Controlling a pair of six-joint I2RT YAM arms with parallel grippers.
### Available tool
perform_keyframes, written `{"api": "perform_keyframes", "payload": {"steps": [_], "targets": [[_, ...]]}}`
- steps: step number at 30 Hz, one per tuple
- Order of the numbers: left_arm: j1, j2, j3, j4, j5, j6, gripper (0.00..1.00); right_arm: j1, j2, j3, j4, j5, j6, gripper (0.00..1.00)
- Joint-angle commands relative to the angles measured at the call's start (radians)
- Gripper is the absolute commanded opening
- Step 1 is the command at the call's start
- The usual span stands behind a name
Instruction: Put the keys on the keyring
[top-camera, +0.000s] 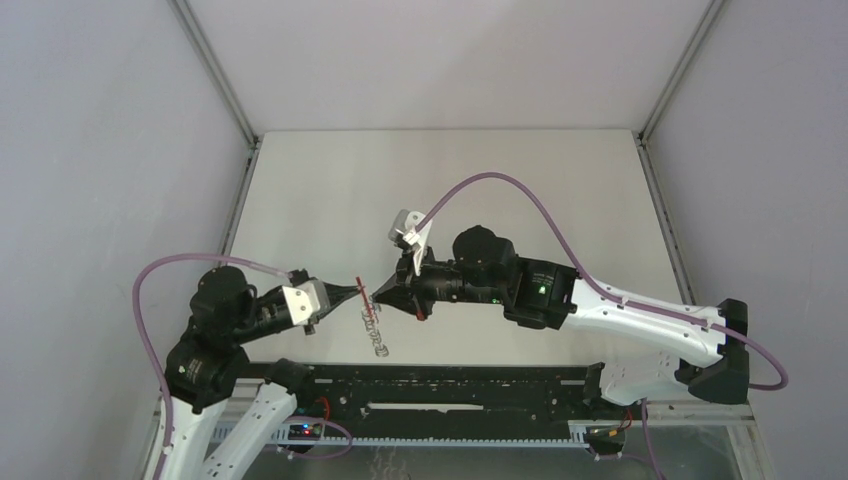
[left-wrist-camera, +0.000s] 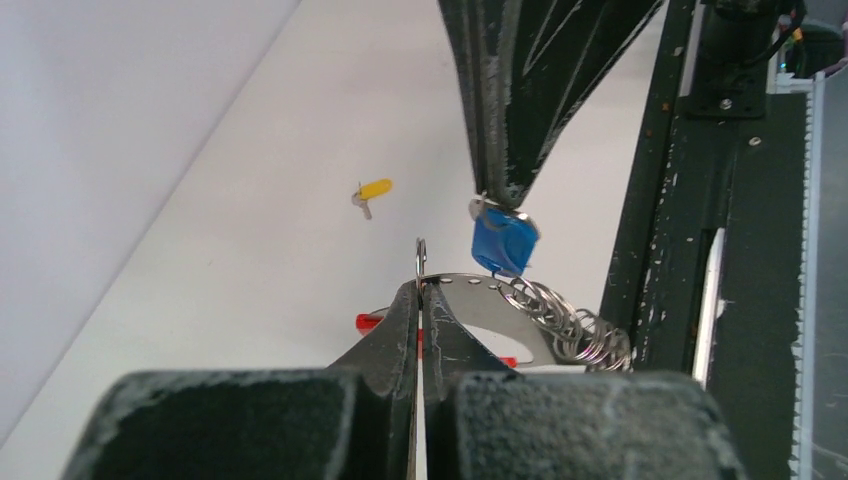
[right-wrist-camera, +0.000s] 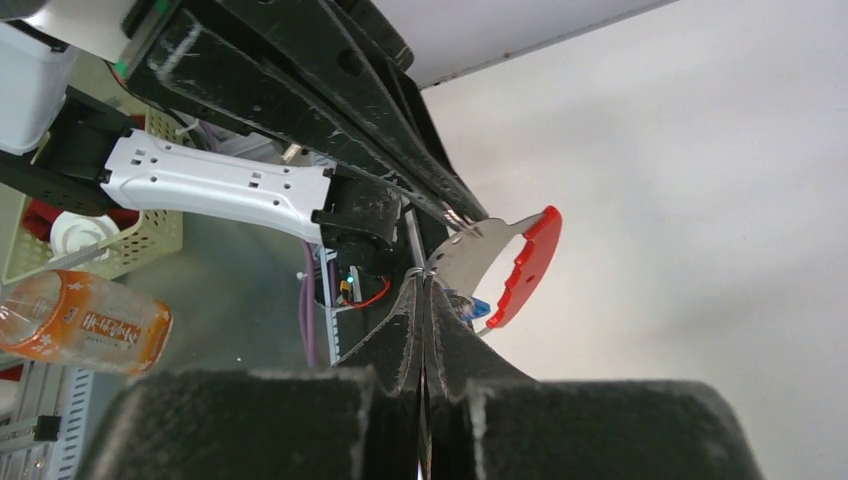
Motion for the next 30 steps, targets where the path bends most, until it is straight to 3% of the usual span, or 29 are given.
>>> {"api": "perform_keyframes", "payload": {"steps": [1,17,26,30], "targets": [[-0.010,-0.016,-0.029,0.072,-0.033,0.053,0.00,0.031,0.005,0.045,0.040,0.003,-0.036,0.00],[-0.045,-0.110,-0.081,0.096,-0.062,0.383,0.00,0.074,0.021,0.044,0.053,0.089,-0.077,0.00],[-0.048,-0.121,-0.084,0.095,-0.059,0.439,0.00,0.104,0.021,0.044,0.074,0.183,-0.101,0.00],[-0.048,-0.083,-0.051,0.093,-0.070,0.380,0.00,0.118,0.021,0.044,0.096,0.260,-0.111,0.00]]}}
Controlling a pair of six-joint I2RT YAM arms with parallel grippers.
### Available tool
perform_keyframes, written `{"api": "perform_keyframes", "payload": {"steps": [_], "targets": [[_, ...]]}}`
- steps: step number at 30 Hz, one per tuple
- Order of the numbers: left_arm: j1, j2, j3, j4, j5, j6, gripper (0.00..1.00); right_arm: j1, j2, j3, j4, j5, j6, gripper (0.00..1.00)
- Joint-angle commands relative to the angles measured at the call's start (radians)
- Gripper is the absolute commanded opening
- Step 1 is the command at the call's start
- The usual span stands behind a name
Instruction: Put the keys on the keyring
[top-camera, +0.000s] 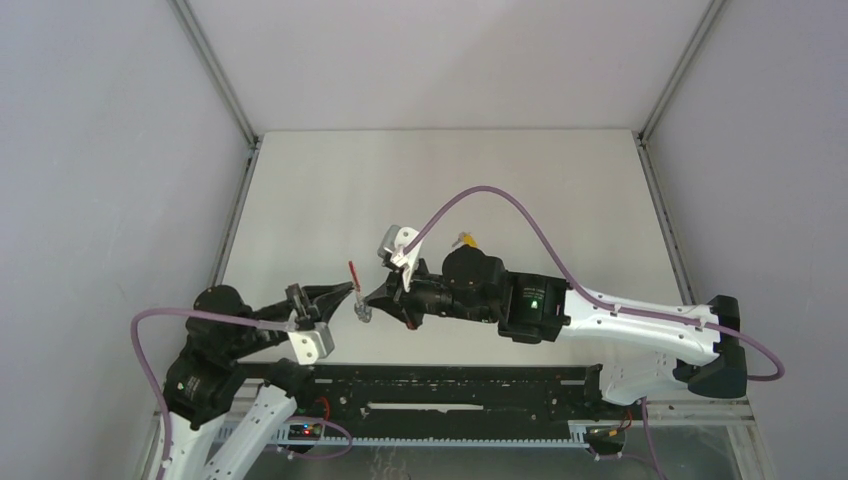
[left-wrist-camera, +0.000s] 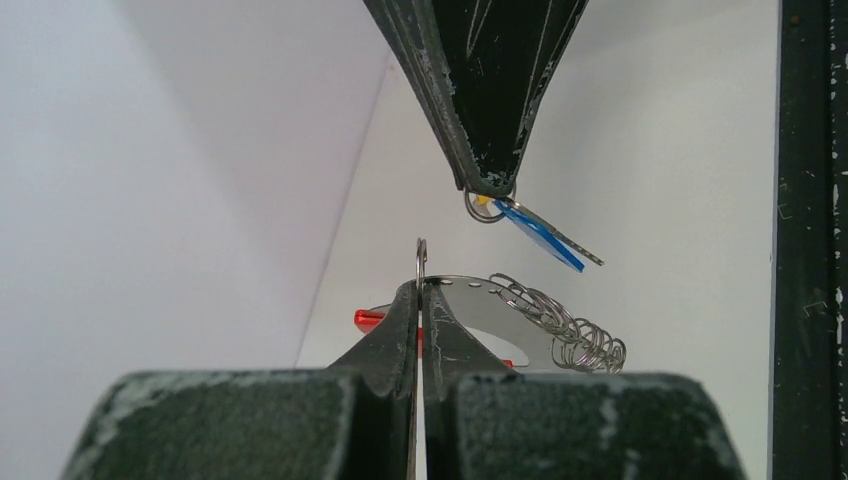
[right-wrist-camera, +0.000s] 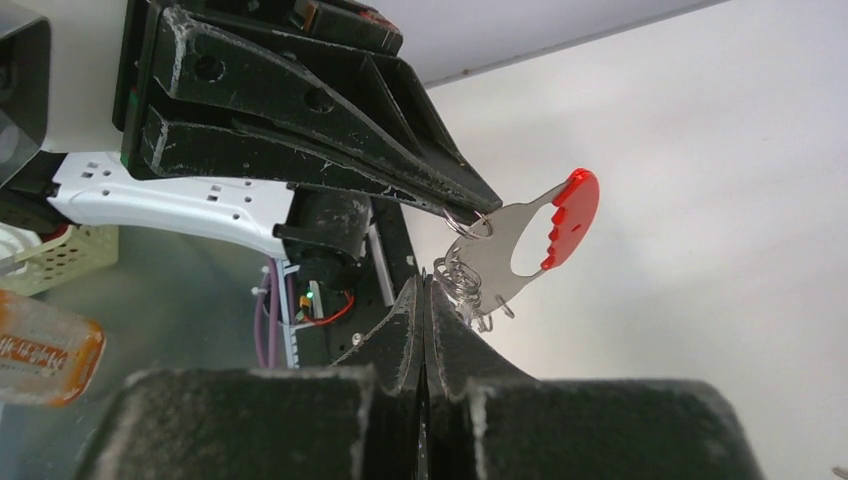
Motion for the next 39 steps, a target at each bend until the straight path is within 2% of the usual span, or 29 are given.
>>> {"api": "perform_keyframes", "payload": {"steps": [1,6,10,17,23,31,39], "targets": [[-0.006,0.054,0.046,0.043,-0.015,-0.068,0.00,0.020,-0.001,0.043,0.073,0.109,-0.030,0.00],[-0.005,0.166,0.165,0.001,-0.010,-0.359,0.00,0.019,-0.017,0.045,0.110,0.110,-0.027,0.00],[-0.006,0.197,0.200,-0.037,0.029,-0.459,0.00,0.005,-0.029,0.063,0.076,0.096,-0.008,0.00],[-0.006,0.192,0.199,-0.024,0.047,-0.511,0.00,-0.018,-0.035,0.104,0.015,0.072,0.023,0.00],[-0.005,0.190,0.206,-0.024,0.049,-0.525,0.00,-0.018,0.022,0.197,-0.088,0.078,0.020,0.00],[-0.005,0.172,0.206,-0.024,0.031,-0.531,0.00,-0.023,0.057,0.240,-0.141,0.034,0.024,0.00],[-0.005,0.172,0.209,-0.009,0.013,-0.570,0.00,-0.042,-0.010,0.168,-0.138,0.054,0.040,0.00]]}}
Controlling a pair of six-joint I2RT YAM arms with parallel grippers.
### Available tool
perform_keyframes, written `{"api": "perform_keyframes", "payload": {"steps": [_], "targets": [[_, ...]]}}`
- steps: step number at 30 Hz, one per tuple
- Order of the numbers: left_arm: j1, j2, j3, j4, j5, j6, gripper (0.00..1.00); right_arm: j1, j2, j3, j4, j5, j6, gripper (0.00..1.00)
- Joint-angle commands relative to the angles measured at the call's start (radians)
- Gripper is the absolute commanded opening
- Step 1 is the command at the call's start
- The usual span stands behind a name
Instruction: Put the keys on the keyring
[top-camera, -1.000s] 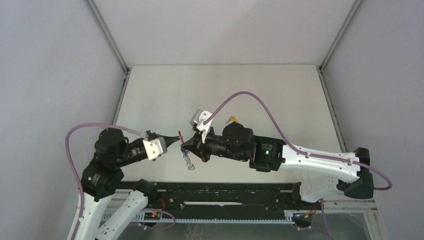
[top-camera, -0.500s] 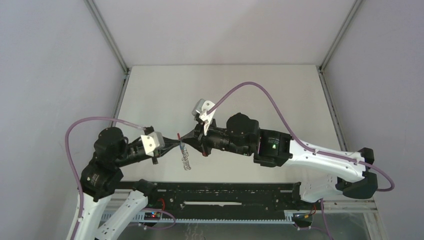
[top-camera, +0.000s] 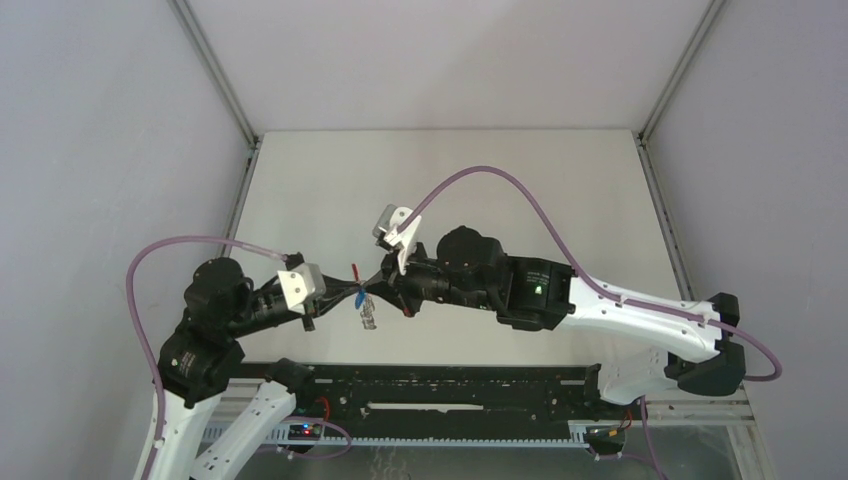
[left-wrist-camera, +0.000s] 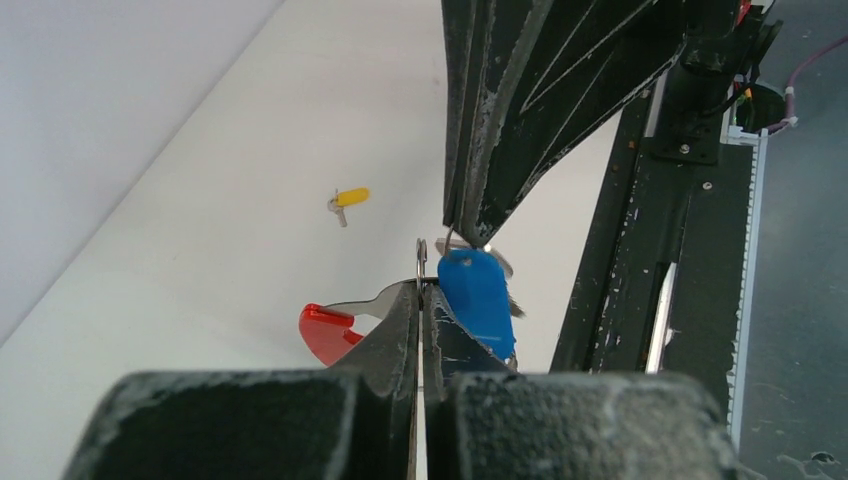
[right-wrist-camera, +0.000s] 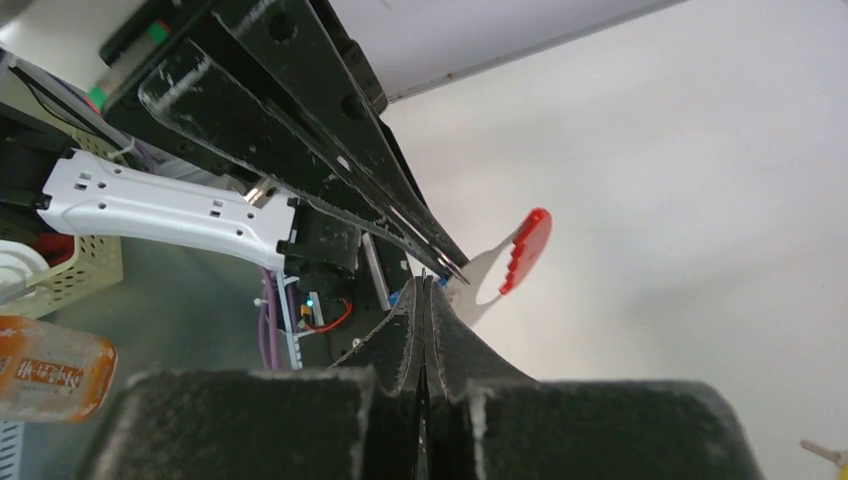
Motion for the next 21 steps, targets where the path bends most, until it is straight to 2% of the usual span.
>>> {"api": "perform_keyframes", "payload": {"steps": [1,11,17,21], "targets": [[-0.006,-0.007,0.051,0.040,-0.012,-0.036,0.00,-0.031,-0.095,-0.049,0.043,-0.003,0.033,0.00],[-0.005,-0.017,0.017,0.035,-0.025,-0.017,0.00,-0.135,-0.267,-0.195,0.143,-0.185,0.080,0.00],[-0.005,-0.016,0.026,0.035,-0.021,-0.022,0.00,-0.162,-0.274,-0.199,0.090,-0.266,0.049,0.00],[-0.005,-0.009,0.043,0.038,-0.003,-0.045,0.00,-0.127,-0.219,-0.198,0.081,-0.224,0.011,0.00]]}}
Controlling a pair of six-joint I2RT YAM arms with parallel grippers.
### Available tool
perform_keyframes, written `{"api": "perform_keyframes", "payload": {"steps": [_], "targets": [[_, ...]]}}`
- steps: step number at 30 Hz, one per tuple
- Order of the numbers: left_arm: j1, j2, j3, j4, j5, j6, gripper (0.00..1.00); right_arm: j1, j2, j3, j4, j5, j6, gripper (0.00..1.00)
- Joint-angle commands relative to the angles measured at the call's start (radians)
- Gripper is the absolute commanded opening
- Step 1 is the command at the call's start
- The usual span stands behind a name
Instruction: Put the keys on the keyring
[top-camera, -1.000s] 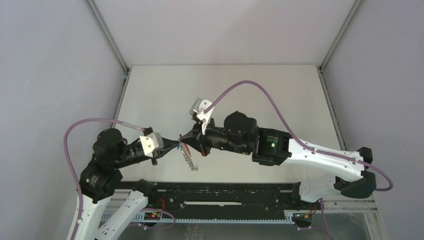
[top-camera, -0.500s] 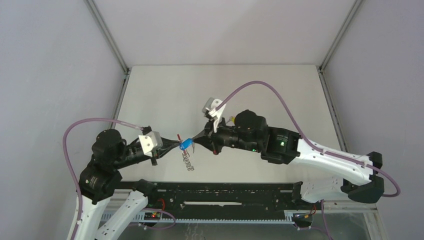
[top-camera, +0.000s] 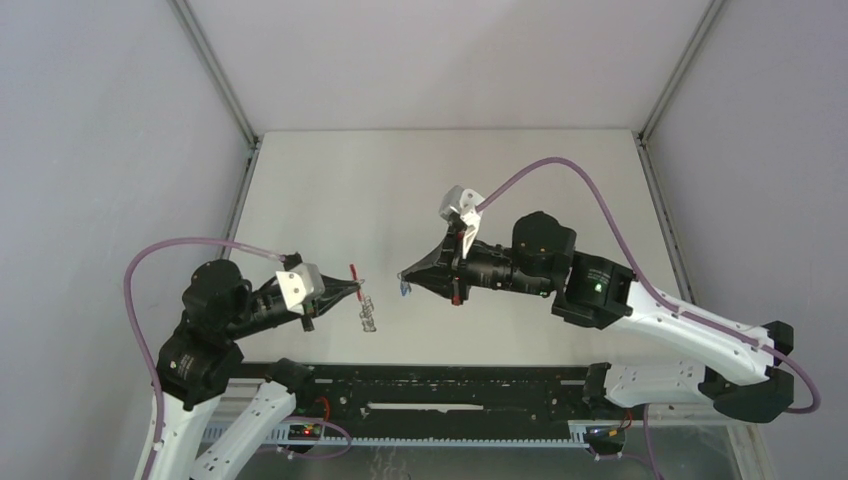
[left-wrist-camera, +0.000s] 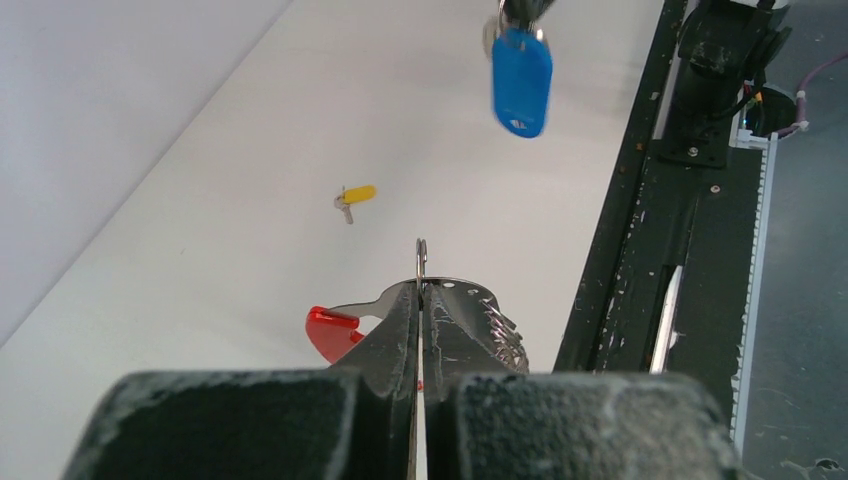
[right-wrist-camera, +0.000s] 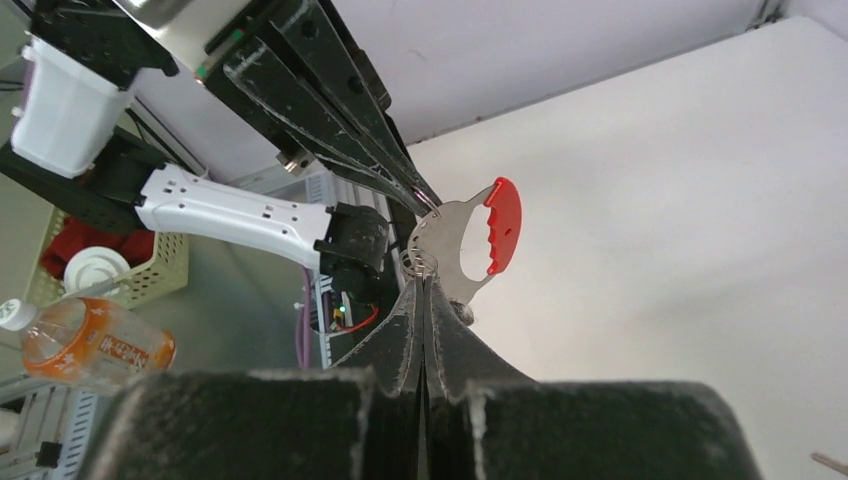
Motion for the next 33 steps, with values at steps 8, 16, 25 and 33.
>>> {"api": "perform_keyframes", "payload": {"steps": [8,16,25,33], "targets": [[-0.005,0.006,0.053,0.026,0.017,-0.049,0.00,0.152,0.134,0.013,0.116,0.210,-0.142,0.00],[-0.005,0.000,0.051,0.018,0.011,-0.046,0.00,0.226,0.168,0.013,0.181,0.350,-0.210,0.00],[-0.005,-0.001,0.050,0.012,0.007,-0.039,0.00,0.226,0.191,0.013,0.222,0.321,-0.218,0.00],[-0.006,0.003,0.050,0.010,0.007,-0.037,0.00,0.221,0.201,0.013,0.242,0.301,-0.207,0.00]]}}
